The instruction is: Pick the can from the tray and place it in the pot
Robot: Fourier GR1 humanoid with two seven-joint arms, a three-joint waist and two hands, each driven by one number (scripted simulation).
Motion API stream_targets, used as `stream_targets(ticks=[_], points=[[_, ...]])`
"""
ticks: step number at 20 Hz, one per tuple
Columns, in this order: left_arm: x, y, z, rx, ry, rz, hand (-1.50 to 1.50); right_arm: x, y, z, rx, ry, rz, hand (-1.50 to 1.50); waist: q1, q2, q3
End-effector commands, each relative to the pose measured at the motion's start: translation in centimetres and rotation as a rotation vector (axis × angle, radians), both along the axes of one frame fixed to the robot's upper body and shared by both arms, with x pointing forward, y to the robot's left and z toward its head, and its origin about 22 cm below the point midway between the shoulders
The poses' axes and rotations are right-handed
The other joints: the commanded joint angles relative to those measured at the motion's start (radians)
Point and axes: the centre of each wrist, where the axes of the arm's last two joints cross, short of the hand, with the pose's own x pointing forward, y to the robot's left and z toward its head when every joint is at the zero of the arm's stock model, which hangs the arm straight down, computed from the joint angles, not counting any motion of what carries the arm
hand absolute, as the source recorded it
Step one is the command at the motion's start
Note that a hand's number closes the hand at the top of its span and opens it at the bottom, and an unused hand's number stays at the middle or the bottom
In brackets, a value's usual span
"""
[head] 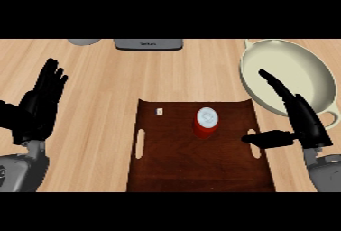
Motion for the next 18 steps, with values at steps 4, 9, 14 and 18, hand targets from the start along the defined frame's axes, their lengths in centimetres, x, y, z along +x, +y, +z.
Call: stream_targets(ticks=[4, 9, 14, 18], points=[[-0.6, 0.5, 0.7, -0.013, 0.022, -0.019, 0.00, 0.4, 4.8, 4.5, -0.291, 0.275, 0.078, -1.50, 0.013, -0.003, 0.000], [-0.6, -1.6, 0.5, -0.031, 0.008, -0.024, 0.00, 0.9, 10.5, 3.5, -0.334, 0.409, 0.114, -1.50, 0.006, 0.003, 0.003], [-1.2, 0.3, 1.1, 0.005, -0.002, 0.003, 0.00, 4.1, 12.6, 4.5, -0.303, 0.449, 0.108, -1.50, 0.006, 0.005, 0.003], [-1.6, -1.1, 2.7, -0.017, 0.002, 0.017, 0.00, 2.2, 10.1, 2.8, -0.289, 0.444, 0.108, -1.50, -0.004, 0.003, 0.004]])
